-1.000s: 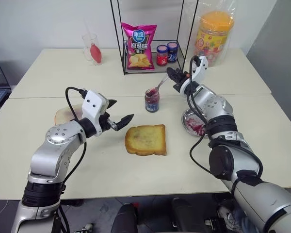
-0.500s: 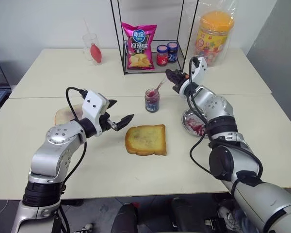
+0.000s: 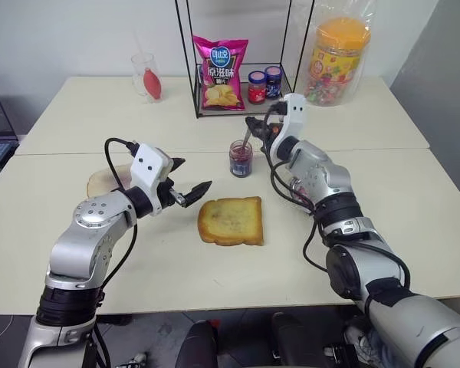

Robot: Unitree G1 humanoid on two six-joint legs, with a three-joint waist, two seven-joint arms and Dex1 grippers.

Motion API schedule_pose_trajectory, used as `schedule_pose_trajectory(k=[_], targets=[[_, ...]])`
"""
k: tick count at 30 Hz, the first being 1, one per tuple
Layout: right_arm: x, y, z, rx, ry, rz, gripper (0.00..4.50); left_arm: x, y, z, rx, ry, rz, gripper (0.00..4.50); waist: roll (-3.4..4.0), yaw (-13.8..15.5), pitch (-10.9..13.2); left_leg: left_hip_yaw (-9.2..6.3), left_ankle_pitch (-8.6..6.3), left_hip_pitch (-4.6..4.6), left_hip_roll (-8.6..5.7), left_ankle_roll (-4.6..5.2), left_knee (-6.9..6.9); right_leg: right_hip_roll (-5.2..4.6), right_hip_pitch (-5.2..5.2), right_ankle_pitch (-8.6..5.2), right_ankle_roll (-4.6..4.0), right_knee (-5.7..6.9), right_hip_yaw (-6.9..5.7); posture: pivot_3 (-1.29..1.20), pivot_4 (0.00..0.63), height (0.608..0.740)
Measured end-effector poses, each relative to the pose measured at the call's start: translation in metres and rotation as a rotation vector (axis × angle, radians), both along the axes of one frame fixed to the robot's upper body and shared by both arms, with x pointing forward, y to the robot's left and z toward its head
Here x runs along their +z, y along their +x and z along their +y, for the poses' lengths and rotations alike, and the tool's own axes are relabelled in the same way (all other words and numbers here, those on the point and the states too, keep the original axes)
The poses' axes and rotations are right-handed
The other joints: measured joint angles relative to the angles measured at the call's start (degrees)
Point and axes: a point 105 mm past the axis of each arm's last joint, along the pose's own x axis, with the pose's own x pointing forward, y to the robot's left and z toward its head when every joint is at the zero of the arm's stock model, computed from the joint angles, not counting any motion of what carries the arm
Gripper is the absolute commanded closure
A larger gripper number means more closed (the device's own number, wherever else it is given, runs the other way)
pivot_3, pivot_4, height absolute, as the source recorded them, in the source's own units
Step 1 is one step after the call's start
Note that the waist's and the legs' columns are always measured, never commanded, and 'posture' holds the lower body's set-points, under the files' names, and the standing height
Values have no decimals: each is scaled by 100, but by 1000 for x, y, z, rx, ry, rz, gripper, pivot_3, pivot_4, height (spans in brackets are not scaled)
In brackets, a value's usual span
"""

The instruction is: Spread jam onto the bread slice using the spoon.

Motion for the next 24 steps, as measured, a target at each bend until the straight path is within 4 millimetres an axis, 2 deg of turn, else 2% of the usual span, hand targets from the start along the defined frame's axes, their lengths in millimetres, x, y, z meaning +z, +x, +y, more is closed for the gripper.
schedule_pose_trajectory(k=[11, 18, 24], targets=[[-5, -3, 5, 30, -10, 17, 4432, 0, 0, -2, -4, -7, -3, 0, 0, 1, 0, 0, 0, 0, 0, 0, 0, 0, 0, 0, 0, 0, 0, 0, 150, 740], [-14, -3, 3, 9, -88, -23, 4432, 2, 0, -4, -11, -12, -17, 0, 0, 0, 0, 0, 0, 0, 0, 0, 0, 0, 0, 0, 0, 0, 0, 0, 150, 740], [-18, -7, 9, 39, -118, -36, 4432, 1, 0, -6, -18, -12, -16, 0, 0, 1, 0, 0, 0, 0, 0, 0, 0, 0, 0, 0, 0, 1, 0, 0, 150, 740]])
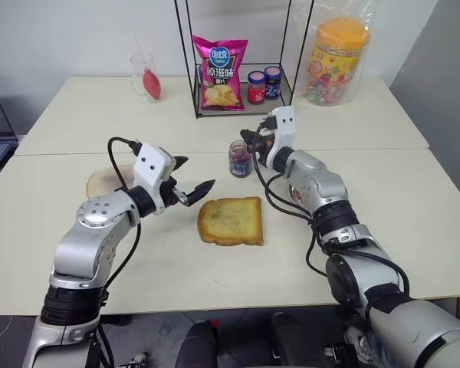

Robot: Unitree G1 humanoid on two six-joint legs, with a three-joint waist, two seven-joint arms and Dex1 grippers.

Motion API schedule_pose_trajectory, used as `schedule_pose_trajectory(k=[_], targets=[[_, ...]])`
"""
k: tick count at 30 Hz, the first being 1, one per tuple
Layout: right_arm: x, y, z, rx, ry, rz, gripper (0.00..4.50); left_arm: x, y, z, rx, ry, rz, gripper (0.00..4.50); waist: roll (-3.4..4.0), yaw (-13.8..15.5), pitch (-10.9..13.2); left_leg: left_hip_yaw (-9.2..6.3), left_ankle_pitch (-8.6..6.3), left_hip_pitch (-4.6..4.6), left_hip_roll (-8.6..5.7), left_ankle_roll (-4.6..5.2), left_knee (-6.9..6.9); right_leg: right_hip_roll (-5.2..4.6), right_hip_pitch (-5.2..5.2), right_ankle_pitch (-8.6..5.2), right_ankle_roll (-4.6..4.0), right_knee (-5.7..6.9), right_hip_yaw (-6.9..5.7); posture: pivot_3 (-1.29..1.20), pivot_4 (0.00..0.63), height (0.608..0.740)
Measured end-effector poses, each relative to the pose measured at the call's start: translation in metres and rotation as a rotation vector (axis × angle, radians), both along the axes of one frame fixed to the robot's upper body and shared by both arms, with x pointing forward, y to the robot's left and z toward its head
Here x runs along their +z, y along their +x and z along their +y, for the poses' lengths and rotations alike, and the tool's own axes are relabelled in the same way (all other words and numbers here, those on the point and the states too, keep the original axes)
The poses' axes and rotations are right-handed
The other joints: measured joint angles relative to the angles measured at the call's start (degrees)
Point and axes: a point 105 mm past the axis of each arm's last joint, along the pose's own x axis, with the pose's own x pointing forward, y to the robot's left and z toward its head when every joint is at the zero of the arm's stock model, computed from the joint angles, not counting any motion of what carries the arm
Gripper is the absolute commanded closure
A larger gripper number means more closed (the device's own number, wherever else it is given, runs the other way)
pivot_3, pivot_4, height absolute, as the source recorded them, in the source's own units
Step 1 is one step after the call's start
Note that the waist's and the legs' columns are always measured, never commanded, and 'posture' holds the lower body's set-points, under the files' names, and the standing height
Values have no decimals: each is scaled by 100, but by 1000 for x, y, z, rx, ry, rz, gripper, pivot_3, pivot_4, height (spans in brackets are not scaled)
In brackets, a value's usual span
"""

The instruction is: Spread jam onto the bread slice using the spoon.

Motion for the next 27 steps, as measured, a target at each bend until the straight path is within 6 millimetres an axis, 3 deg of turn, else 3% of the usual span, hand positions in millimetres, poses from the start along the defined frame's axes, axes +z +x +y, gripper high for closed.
schedule_pose_trajectory(k=[9, 18, 27], targets=[[-4, 1, -6, -12, 127, 129, 4432, -1, 0, -1, -2, 0, 2, 0, 0, -2, 0, 0, 0, 0, 0, 0, 0, 0, 0, 0, -1, 0, 0, 0, 150, 740], [19, 7, -15, -42, 262, 163, 4432, 0, 1, -2, -4, -2, -1, 0, 0, -2, 0, 0, 0, 0, 0, 0, 0, 0, 0, 0, 0, 0, 0, 0, 150, 740], [20, 10, -23, -68, 320, 200, 4432, -2, 4, 0, 5, -7, 8, 0, 0, 0, 0, 0, 0, -1, 0, 0, 0, 0, 0, 0, 0, 0, 0, 0, 150, 740]])
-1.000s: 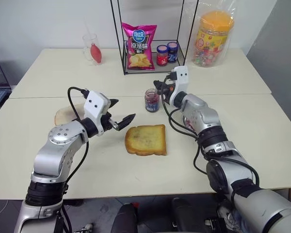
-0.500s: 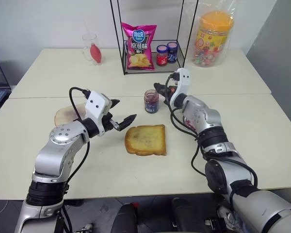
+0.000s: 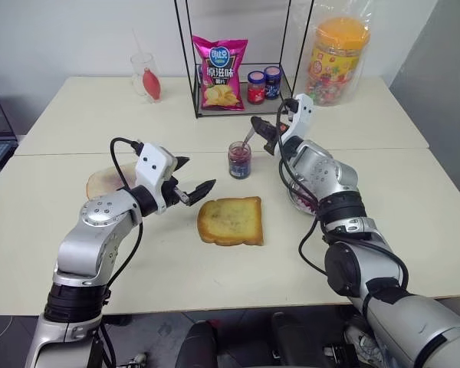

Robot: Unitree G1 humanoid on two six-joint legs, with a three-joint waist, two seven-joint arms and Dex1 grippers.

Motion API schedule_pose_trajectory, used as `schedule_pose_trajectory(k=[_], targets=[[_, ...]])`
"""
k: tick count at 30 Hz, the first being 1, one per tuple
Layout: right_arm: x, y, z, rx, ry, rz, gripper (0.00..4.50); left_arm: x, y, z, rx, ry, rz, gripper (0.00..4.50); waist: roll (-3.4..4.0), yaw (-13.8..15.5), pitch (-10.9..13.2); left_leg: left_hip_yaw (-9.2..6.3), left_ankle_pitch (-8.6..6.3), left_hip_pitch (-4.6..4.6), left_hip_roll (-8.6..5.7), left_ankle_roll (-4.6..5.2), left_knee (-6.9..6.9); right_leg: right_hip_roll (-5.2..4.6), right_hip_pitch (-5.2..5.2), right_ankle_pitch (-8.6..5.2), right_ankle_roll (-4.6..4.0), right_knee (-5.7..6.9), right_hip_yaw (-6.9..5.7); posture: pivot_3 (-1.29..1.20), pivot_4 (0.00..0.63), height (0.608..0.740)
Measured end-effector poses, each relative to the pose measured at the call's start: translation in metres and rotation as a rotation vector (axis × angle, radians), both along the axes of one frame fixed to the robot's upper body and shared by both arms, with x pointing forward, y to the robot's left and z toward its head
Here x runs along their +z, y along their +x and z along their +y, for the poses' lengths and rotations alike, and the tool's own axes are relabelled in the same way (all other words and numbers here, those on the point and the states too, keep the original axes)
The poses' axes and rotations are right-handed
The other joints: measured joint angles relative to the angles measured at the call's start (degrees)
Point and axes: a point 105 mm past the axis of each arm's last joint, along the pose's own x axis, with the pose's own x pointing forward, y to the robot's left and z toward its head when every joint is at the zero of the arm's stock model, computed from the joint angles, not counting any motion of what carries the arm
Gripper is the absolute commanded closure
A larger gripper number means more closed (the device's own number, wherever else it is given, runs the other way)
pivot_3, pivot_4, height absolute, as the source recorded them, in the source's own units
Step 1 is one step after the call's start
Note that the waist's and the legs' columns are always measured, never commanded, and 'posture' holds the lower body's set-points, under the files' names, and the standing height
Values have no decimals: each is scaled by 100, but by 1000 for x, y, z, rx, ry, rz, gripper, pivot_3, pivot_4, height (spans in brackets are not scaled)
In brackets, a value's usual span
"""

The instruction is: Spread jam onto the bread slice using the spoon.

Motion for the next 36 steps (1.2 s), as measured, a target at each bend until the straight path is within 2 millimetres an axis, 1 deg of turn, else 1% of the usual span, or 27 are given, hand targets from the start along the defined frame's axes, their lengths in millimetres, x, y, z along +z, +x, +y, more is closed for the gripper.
schedule_pose_trajectory(k=[9, 24, 30, 36], targets=[[0, 1, -5, -16, 52, 35, 4432, 1, 2, 1, 6, 5, -4, 0, 0, 1, 0, 0, 0, 0, 0, 0, 0, 0, 0, 0, 0, 0, 0, 0, 150, 740], [-4, 1, -9, -13, 150, 127, 4432, 3, 3, -2, -11, 5, -16, 0, 0, 0, 0, 0, 0, -1, 0, 0, 0, 0, 0, 0, 0, 0, 0, 0, 150, 740], [6, 3, -13, -26, 213, 143, 4432, 4, 4, -4, -15, 5, -20, 0, 0, 0, 0, 0, 0, -2, 0, 0, 0, 0, 0, 0, 1, -1, -1, 0, 150, 740], [7, 4, -17, -33, 254, 156, 4432, 5, 4, -4, -15, 4, -23, 0, 0, -1, 0, 0, 0, -2, 0, 0, -1, 0, 0, 0, 0, -1, 0, 0, 150, 740]])
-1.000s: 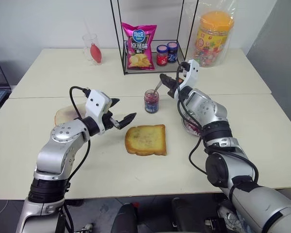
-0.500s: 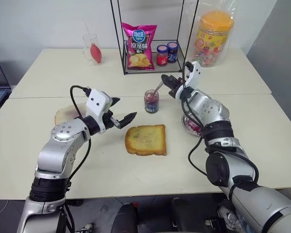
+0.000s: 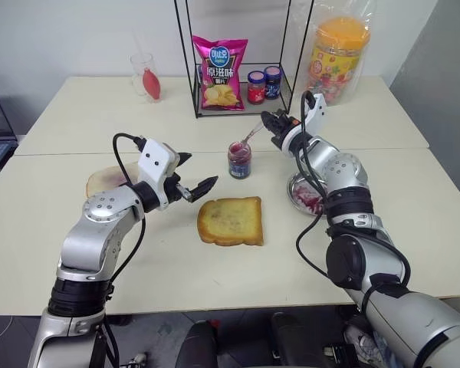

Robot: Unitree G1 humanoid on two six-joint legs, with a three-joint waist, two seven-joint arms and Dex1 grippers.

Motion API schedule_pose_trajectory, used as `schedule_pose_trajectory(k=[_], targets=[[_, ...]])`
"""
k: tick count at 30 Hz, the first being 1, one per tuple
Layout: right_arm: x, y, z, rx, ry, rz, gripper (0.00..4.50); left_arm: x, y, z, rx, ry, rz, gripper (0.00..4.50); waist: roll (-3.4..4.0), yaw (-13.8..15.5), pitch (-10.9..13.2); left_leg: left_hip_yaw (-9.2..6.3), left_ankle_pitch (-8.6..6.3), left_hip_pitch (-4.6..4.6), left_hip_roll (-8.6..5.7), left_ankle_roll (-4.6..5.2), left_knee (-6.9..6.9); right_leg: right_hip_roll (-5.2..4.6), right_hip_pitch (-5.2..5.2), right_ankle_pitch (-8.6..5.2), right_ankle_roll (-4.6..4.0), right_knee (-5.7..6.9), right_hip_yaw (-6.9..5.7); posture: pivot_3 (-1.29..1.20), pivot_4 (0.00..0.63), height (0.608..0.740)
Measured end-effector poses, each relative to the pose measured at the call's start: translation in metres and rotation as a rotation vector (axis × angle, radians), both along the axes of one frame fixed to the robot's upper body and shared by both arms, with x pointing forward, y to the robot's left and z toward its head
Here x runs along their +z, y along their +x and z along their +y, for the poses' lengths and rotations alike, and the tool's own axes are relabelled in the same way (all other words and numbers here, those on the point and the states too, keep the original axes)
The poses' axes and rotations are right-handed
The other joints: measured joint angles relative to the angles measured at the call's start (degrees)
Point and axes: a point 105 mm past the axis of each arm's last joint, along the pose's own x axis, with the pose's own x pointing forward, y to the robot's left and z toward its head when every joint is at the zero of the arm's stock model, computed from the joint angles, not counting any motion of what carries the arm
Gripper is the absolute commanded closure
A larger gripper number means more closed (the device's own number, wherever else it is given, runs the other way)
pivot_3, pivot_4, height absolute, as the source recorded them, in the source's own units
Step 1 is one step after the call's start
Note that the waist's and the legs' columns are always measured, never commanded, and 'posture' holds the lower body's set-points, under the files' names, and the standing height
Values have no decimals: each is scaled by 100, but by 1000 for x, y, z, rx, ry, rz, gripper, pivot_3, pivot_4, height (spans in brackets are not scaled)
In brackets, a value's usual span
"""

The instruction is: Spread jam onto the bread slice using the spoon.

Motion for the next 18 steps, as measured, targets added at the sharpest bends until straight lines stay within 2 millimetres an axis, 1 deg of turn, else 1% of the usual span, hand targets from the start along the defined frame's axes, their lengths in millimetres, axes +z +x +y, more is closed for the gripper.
schedule_pose_trajectory(k=[7, 12, 18], targets=[[1, 0, -3, -4, 19, 10, 4432, -2, 2, 2, 7, -2, 9, 0, 0, 0, 0, 0, 0, 0, 0, 0, 0, 0, 0, 0, 0, 0, 0, 0, 150, 740], [5, 2, -11, -18, 28, 4, 4432, -2, 2, 2, 7, -3, 9, 0, 0, 1, 0, 0, 0, -1, 0, 0, 0, 0, 0, 0, 0, -2, 0, 0, 150, 740], [6, 2, -11, -19, 29, 3, 4432, -2, 2, 2, 7, -4, 9, 0, 0, 0, 0, 0, 0, -1, 0, 0, 0, 1, -1, 0, 0, -1, 0, 0, 150, 740]])
